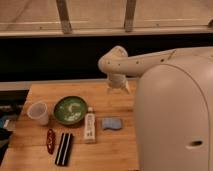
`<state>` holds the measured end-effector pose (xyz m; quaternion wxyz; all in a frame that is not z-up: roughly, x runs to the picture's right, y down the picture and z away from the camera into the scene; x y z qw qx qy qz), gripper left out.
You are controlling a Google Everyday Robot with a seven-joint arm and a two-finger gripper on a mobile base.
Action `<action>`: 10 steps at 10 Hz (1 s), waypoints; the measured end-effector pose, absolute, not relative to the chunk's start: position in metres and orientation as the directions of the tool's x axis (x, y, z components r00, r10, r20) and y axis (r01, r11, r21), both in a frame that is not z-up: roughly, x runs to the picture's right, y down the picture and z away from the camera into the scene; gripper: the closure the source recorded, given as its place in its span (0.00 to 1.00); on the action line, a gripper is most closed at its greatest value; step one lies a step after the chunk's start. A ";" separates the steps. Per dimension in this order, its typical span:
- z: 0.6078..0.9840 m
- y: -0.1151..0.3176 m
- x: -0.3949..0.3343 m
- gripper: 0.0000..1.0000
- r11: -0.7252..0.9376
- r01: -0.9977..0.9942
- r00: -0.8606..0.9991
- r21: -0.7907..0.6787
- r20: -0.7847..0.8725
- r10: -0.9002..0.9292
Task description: Move the arm in a circular motion
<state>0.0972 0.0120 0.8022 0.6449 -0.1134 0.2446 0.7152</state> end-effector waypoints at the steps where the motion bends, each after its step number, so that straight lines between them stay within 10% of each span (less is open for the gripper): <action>1: 0.803 0.004 0.134 0.34 -0.109 -0.965 -0.211 0.240 -0.456 0.865; 10: 0.784 0.007 0.274 0.34 -0.297 -0.910 -0.396 0.290 -0.393 0.830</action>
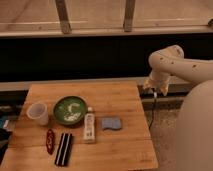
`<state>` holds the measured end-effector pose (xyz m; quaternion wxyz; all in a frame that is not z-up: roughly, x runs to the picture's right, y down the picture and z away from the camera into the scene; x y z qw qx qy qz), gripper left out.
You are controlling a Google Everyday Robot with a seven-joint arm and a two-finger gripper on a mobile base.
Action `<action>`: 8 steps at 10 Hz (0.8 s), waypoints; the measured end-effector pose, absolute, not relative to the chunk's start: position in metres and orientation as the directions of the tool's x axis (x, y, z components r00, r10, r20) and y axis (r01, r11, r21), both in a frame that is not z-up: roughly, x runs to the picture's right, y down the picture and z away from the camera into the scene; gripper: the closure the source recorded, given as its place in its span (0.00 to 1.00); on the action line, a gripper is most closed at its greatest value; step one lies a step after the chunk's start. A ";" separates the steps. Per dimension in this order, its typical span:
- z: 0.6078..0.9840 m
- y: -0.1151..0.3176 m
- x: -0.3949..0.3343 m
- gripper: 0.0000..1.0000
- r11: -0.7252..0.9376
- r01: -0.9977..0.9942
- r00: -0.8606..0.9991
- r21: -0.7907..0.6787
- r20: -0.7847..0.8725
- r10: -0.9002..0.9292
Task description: Move the arm in a circular motion
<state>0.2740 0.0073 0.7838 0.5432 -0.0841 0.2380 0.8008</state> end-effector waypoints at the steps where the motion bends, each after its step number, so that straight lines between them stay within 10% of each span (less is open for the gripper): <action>1: 0.786 0.005 0.266 0.34 -0.281 -0.920 -0.374 0.272 -0.403 0.835; 8: 0.809 -0.001 0.099 0.34 -0.087 -0.995 -0.102 0.053 -0.502 0.859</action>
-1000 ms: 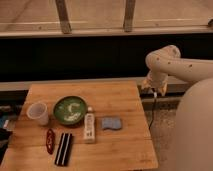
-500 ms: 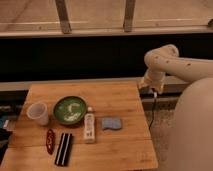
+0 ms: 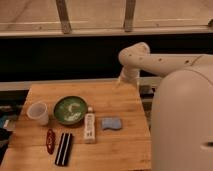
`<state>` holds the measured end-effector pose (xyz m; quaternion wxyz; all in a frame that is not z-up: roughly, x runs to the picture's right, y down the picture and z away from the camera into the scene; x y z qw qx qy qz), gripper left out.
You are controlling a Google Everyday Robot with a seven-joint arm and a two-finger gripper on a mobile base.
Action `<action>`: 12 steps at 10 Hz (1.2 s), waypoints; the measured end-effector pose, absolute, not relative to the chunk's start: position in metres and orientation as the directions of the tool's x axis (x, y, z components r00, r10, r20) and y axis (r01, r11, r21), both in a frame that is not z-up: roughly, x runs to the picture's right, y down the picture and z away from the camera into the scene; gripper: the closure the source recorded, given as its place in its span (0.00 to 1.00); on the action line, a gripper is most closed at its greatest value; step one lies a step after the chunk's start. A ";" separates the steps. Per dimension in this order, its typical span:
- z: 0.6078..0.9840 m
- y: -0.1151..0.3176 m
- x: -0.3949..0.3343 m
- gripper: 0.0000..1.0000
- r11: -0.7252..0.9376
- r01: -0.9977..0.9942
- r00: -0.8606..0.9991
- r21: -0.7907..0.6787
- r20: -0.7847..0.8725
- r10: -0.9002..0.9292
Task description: Move the arm in a circular motion
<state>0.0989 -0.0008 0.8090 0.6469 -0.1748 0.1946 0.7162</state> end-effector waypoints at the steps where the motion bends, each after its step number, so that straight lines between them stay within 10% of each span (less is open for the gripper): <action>1: 0.806 0.009 0.073 0.34 -0.053 -0.998 -0.057 0.022 -0.520 0.852; 6: 0.759 0.094 -0.012 0.34 0.026 -0.999 0.043 -0.038 -0.584 0.811; 12: 0.732 0.144 0.073 0.34 -0.069 -0.988 -0.138 0.137 -0.592 0.794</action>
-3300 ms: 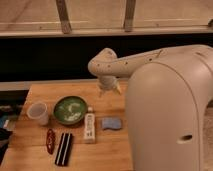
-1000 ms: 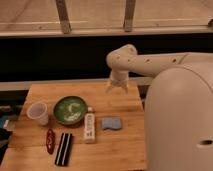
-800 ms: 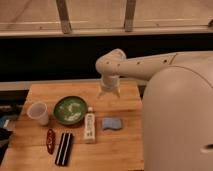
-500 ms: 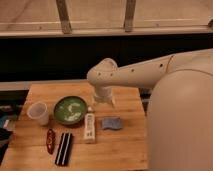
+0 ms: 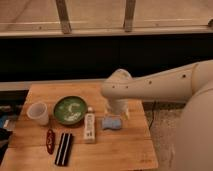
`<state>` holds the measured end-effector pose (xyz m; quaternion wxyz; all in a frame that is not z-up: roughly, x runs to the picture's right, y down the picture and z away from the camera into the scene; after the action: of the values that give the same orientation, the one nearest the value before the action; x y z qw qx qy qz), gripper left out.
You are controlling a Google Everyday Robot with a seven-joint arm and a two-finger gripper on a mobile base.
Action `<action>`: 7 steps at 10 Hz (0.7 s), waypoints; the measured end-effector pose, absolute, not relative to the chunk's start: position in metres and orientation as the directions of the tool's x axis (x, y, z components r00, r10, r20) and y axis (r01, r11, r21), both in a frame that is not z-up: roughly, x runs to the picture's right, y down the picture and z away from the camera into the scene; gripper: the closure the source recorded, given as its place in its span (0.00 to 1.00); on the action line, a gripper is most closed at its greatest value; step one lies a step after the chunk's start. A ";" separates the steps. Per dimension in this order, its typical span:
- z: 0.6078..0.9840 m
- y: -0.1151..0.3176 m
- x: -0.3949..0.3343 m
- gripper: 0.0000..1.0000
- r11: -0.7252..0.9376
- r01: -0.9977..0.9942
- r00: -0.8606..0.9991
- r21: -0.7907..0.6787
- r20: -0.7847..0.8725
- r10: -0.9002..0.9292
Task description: Move the arm in a circular motion
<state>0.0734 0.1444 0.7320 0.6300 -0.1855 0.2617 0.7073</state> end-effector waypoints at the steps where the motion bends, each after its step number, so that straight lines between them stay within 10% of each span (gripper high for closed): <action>1: 0.739 0.137 0.092 0.34 -0.093 -0.981 -0.175 0.169 -0.583 0.793; 7: 0.820 0.040 0.136 0.34 -0.084 -0.970 -0.200 0.229 -0.548 0.812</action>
<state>0.1361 0.0399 0.8198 0.6164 -0.1412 0.2792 0.7226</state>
